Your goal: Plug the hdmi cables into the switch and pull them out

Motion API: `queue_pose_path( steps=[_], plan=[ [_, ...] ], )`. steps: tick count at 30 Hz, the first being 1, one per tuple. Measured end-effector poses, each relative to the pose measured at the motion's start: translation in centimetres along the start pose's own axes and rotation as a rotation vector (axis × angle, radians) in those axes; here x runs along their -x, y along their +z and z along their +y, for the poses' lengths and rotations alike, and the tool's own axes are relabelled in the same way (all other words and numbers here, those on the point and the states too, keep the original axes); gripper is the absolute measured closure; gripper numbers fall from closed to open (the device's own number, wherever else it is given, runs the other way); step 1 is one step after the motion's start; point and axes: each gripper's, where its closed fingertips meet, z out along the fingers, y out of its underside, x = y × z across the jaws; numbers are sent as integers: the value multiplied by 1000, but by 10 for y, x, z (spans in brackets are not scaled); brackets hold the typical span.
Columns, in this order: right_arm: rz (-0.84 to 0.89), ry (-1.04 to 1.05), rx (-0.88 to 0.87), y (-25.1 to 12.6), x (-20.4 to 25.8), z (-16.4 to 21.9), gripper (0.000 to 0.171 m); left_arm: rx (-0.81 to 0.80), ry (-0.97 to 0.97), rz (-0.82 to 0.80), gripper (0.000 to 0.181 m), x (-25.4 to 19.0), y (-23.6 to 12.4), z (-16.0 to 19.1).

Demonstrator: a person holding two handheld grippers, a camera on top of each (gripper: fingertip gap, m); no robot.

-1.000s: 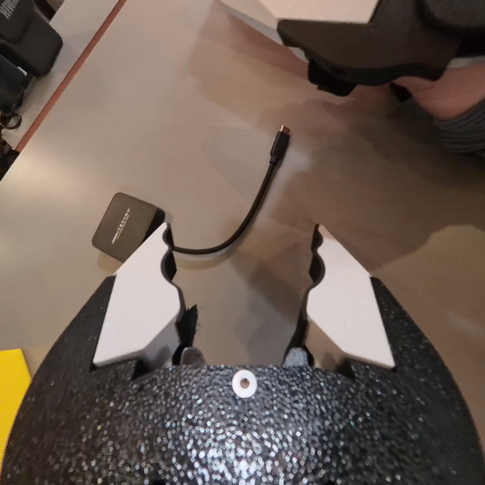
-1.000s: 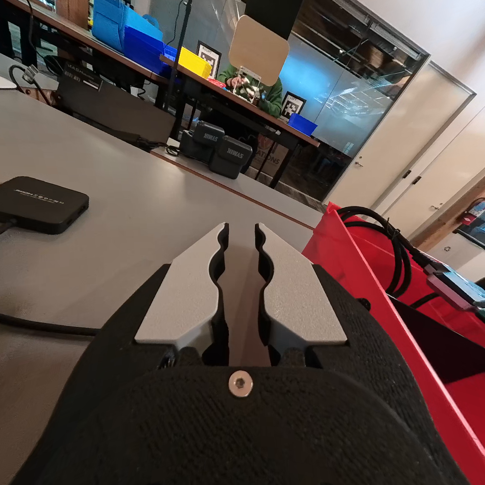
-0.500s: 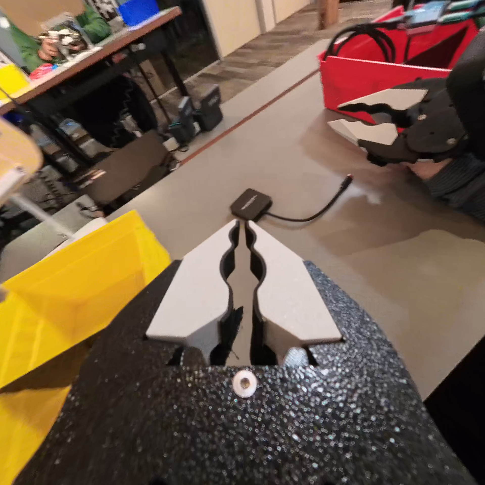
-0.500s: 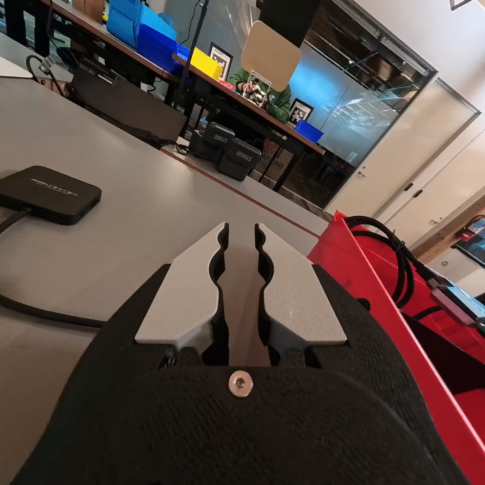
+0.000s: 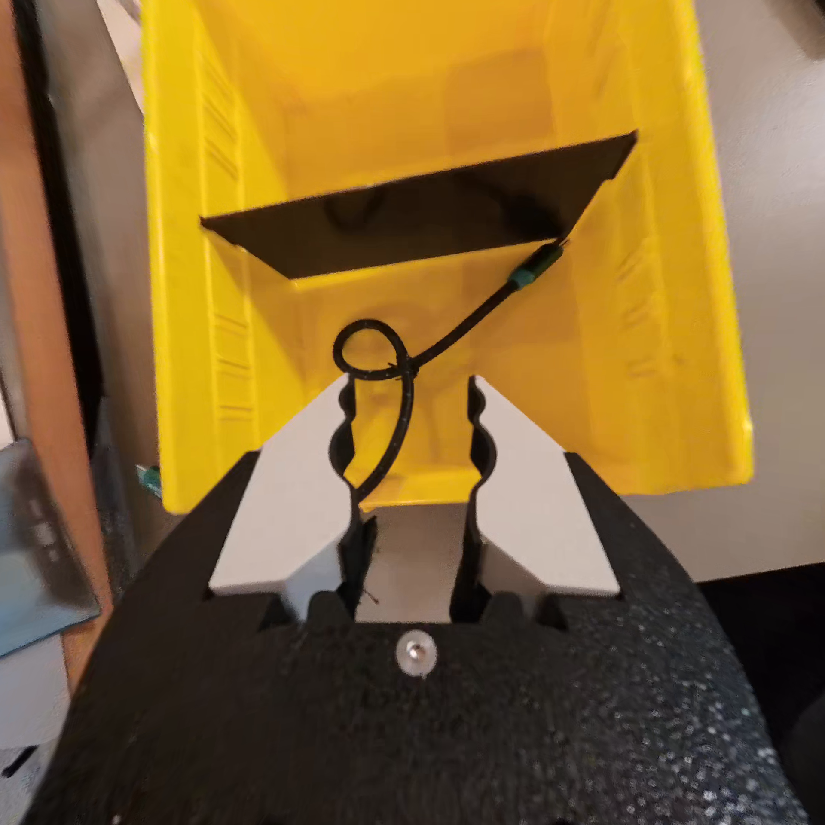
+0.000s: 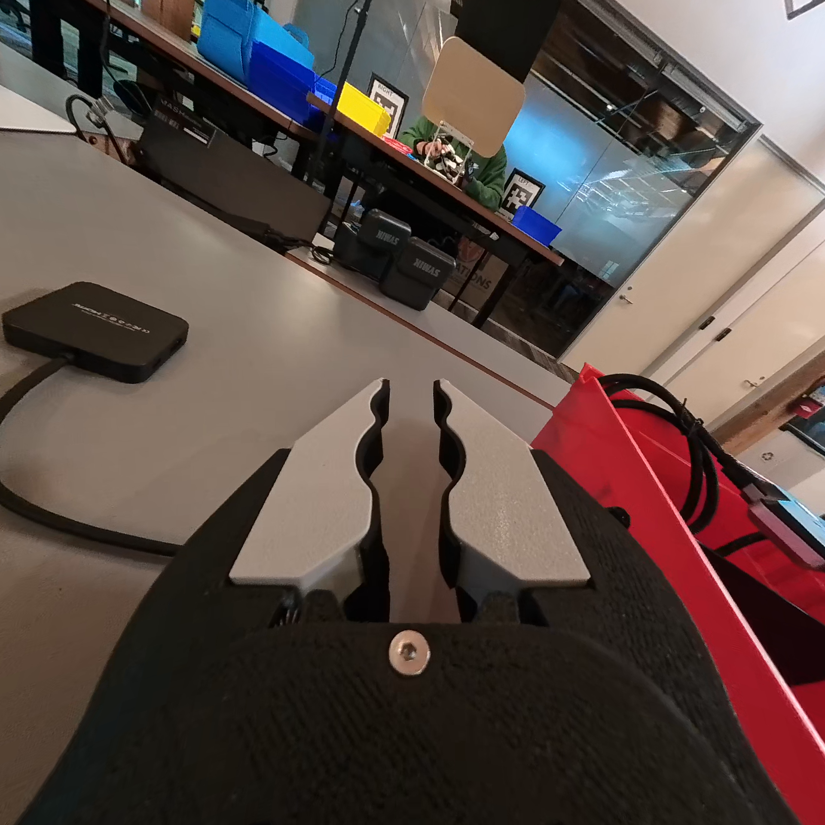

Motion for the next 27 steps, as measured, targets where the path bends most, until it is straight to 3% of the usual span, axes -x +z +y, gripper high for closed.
queue_pose_path(
  steps=[1,6,13,15,20,27],
  plan=[
    [-1,-1,0,0,0,0,153,23,-5,1,131,3,5,4],
    [-7,-4,-1,0,1,0,153,159,-8,-17,135,11,33,26],
    [-15,-9,0,0,3,0,153,165,19,-79,177,16,37,23],
    [-18,-9,-1,0,3,-1,153,151,34,-106,177,18,34,19],
    [-23,-11,-3,0,4,-1,153,23,57,-224,178,28,1,-4],
    [-25,-20,-3,1,5,-1,153,-310,127,-383,178,22,-86,-60]
  ],
)
